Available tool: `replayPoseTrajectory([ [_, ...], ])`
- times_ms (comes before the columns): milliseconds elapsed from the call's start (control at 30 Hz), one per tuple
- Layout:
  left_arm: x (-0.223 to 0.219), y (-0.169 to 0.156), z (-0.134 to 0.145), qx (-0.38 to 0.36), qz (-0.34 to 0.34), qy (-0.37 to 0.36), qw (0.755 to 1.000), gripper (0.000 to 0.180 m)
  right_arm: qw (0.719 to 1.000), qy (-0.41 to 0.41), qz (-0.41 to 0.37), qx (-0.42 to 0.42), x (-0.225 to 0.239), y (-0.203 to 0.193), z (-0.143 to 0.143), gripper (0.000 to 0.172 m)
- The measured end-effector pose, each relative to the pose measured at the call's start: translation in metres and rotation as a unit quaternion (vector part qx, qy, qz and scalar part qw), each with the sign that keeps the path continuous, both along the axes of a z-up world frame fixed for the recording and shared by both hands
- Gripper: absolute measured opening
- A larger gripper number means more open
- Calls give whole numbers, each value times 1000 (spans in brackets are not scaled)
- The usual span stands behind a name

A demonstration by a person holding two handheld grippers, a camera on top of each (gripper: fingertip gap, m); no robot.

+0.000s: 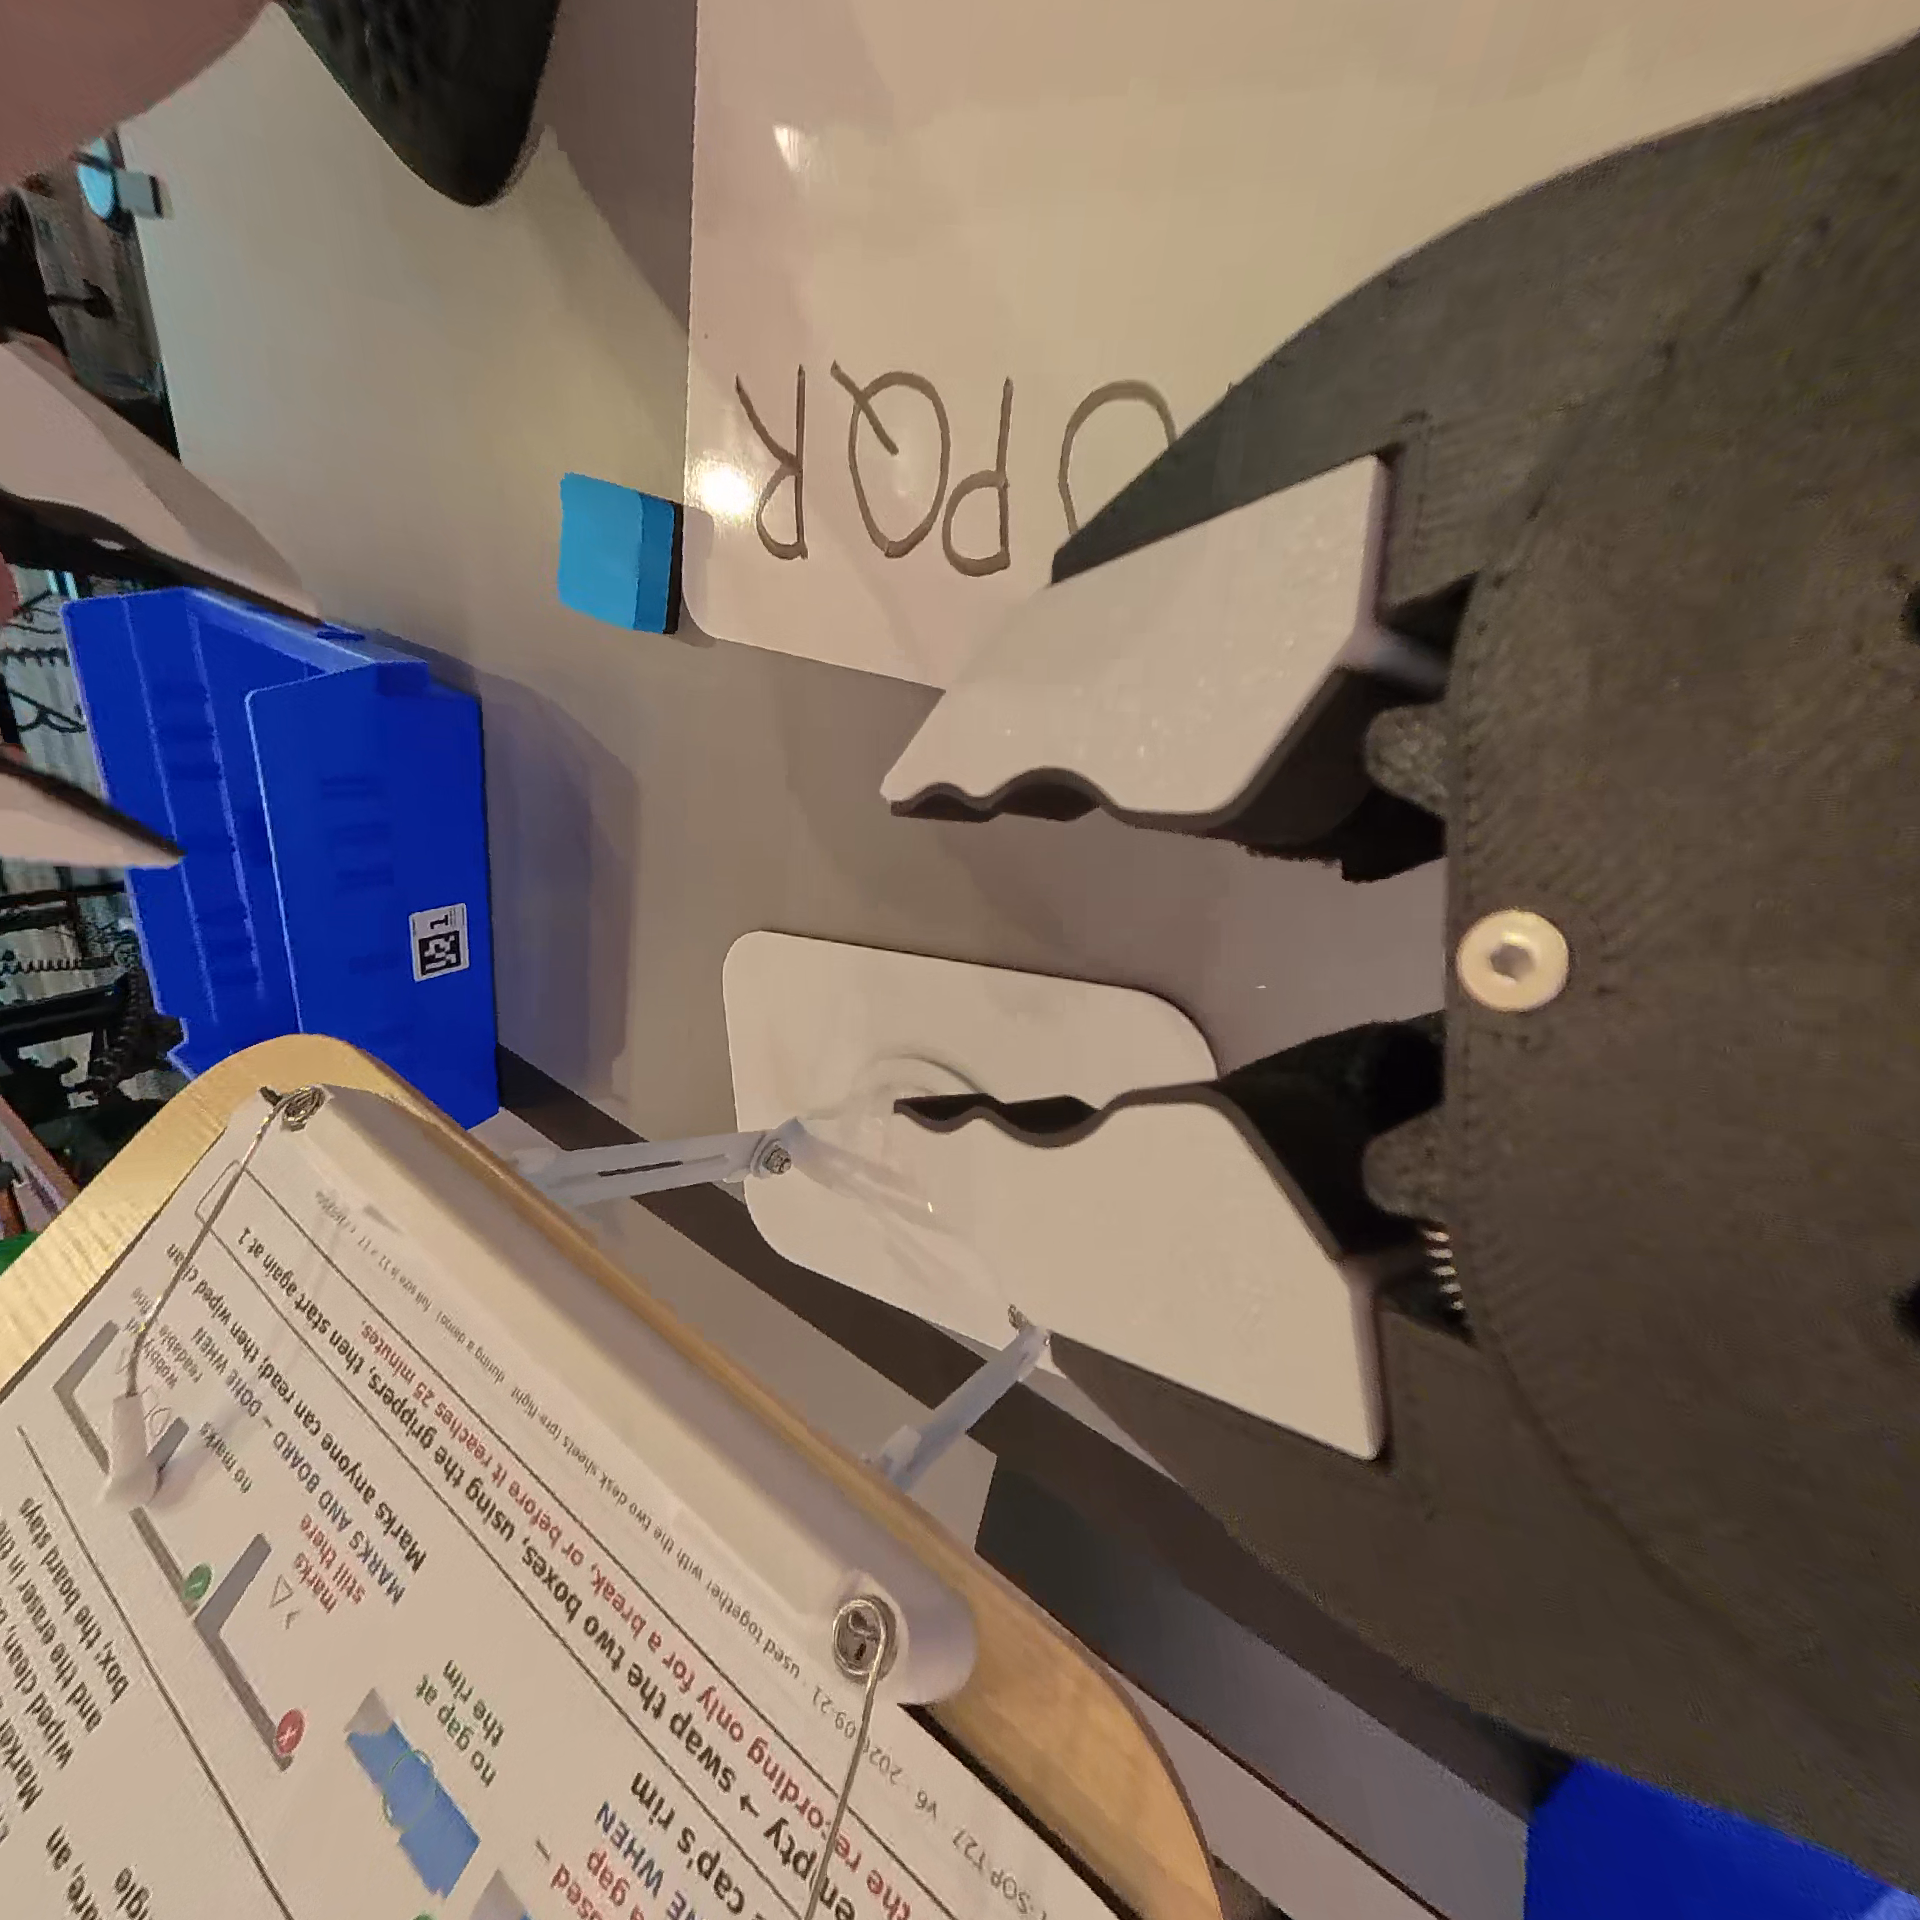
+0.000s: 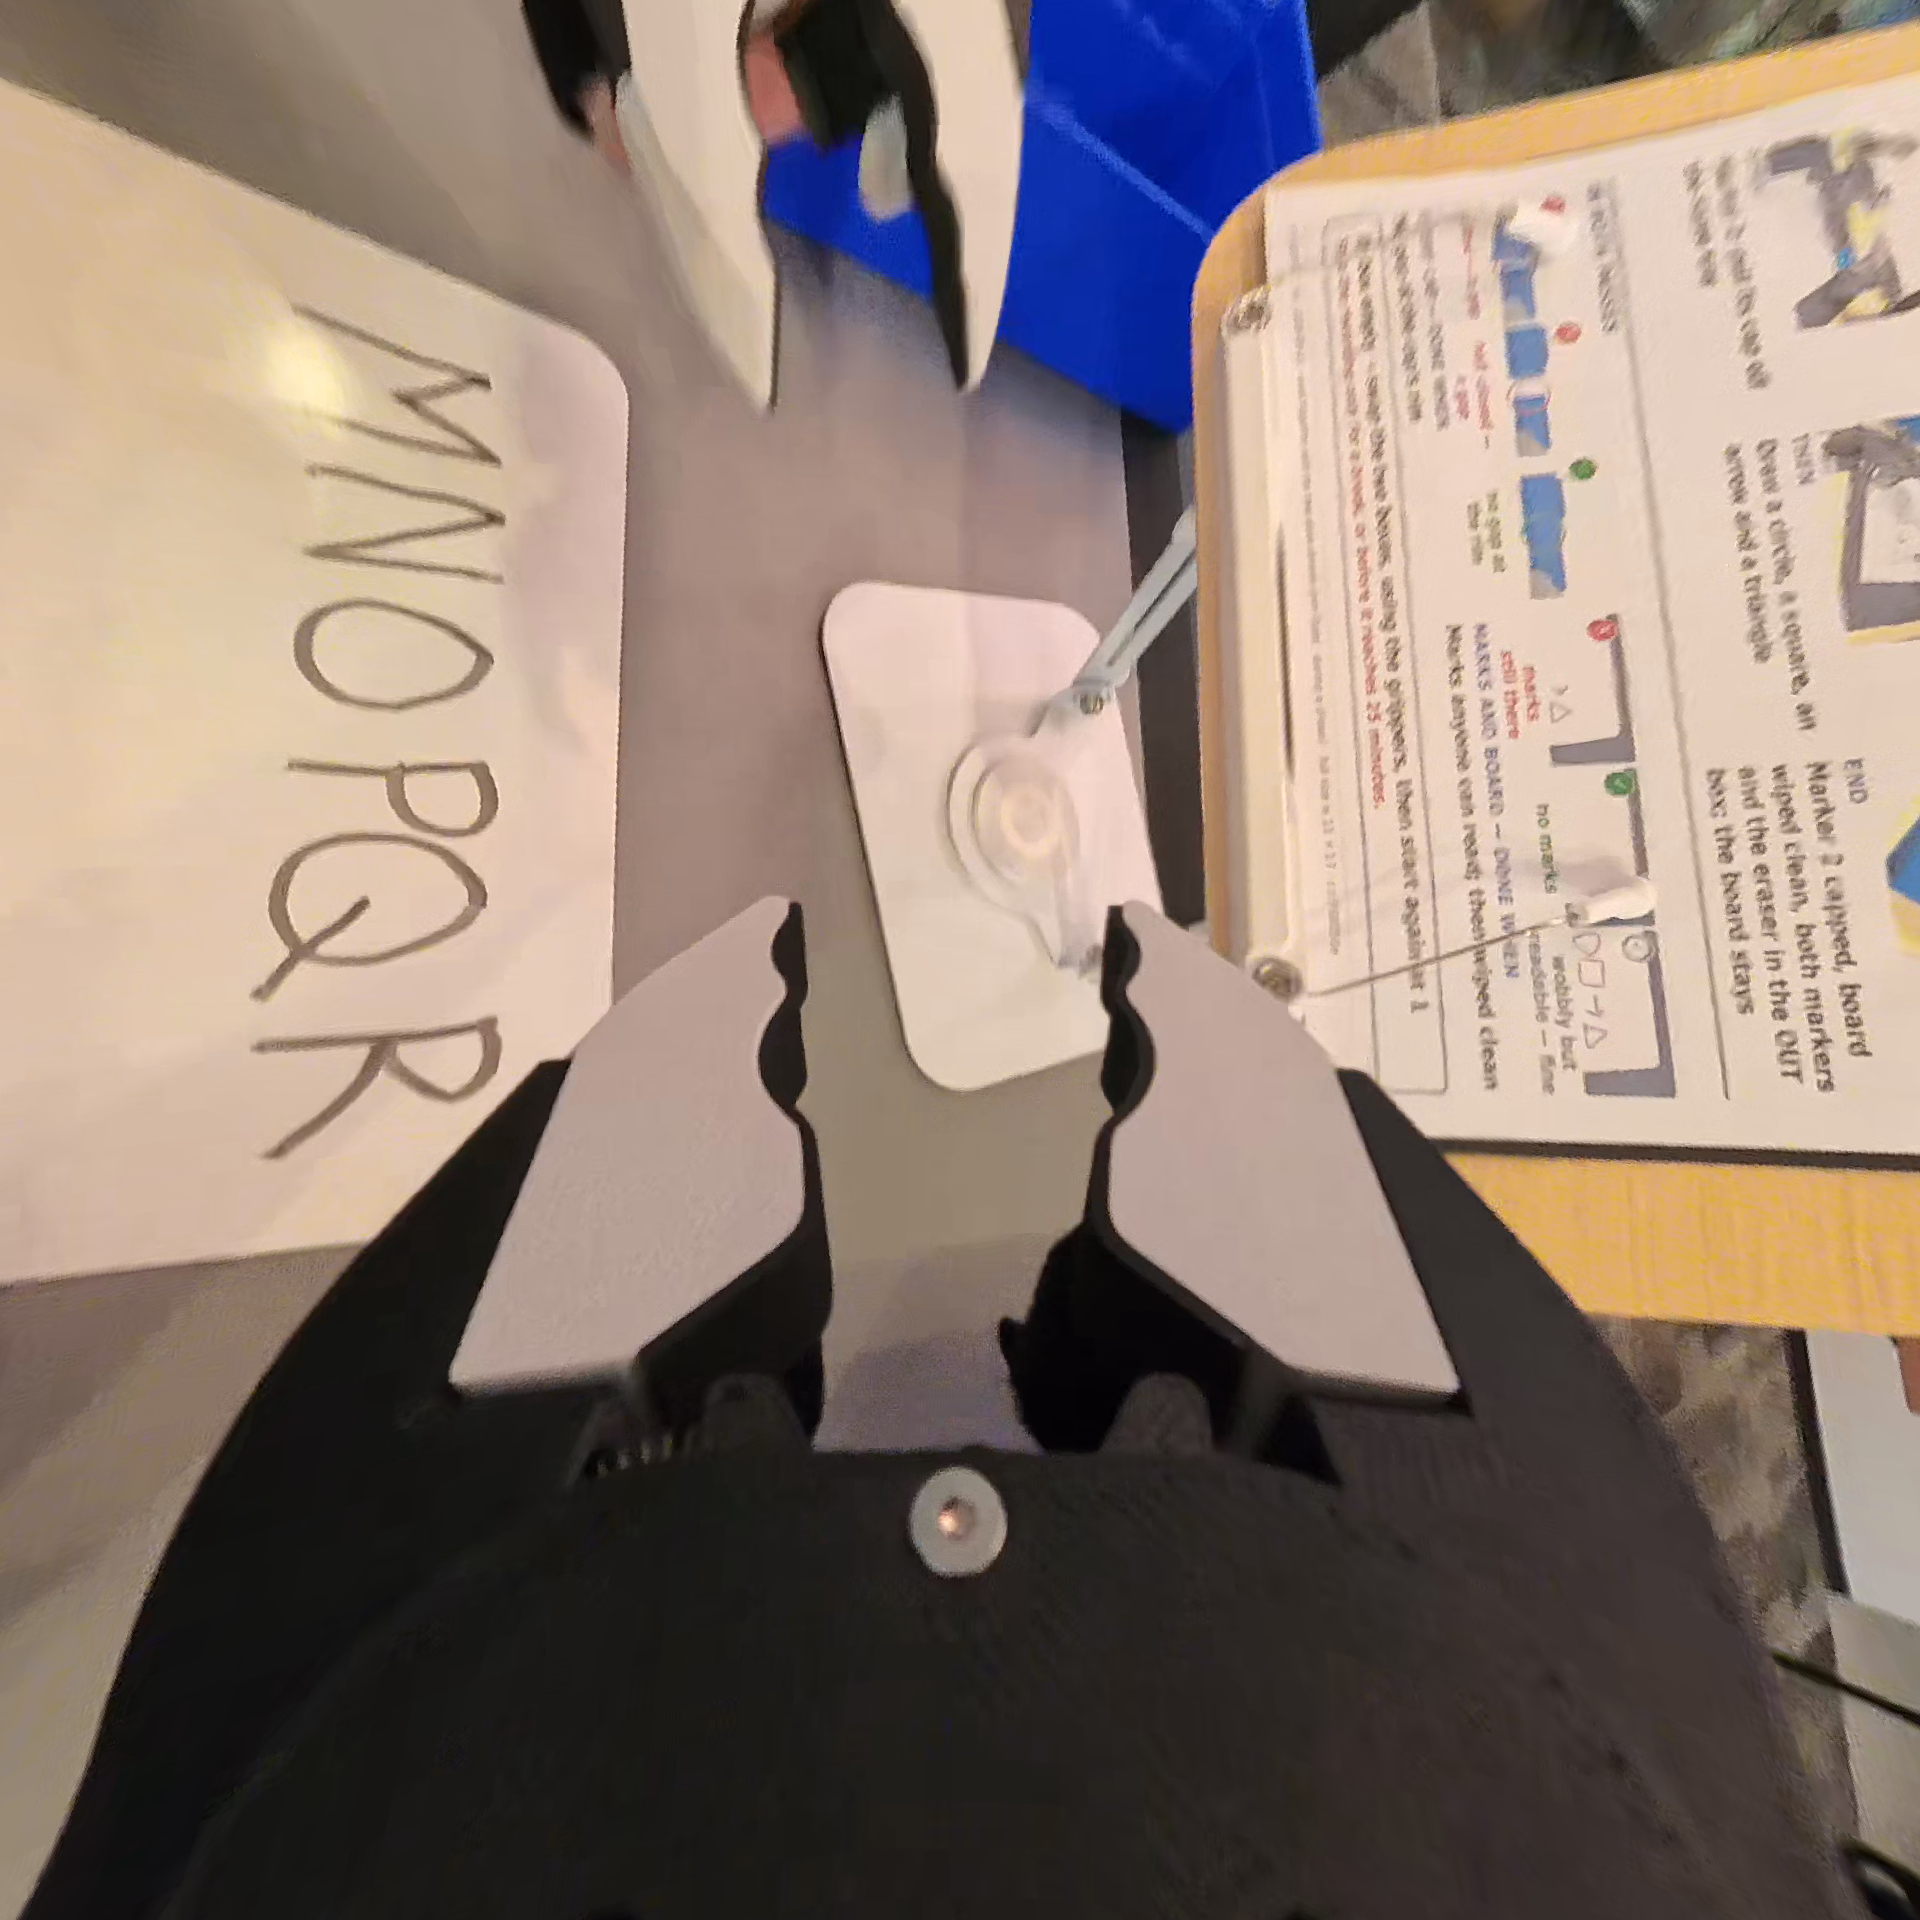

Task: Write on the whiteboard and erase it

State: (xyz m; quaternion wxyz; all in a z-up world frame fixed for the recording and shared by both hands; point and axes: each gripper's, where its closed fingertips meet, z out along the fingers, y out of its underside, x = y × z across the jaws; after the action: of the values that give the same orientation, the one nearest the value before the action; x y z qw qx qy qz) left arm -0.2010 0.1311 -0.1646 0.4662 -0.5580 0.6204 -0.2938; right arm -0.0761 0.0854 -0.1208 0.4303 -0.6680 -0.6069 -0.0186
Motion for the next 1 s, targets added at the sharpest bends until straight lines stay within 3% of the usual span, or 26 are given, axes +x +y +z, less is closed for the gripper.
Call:
replayPoseTrajectory([
  [200,-5,-4,-7,-15,-16,33,999,51,986,-102,-60,-122,40,-38,-61,59],
  [433,-14,-28,-50,-48,-91,157,982,50,956,-146,-111,-230,80,-69,-136,70],
  [600,-22,-51,-60,-52,-145,210,965,54,947,-160,-112,-256,86,-72,-160,72],
  [733,-32,-62,-64,-63,-156,238,957,56,942,-167,-107,-271,87,-73,-170,63],
  [867,-64,-65,-86,-52,-140,293,944,60,944,-161,-108,-268,90,-71,-171,55],
  [1000,-90,-68,-104,-66,-114,301,944,64,947,-152,-104,-265,88,-73,-171,55],
])
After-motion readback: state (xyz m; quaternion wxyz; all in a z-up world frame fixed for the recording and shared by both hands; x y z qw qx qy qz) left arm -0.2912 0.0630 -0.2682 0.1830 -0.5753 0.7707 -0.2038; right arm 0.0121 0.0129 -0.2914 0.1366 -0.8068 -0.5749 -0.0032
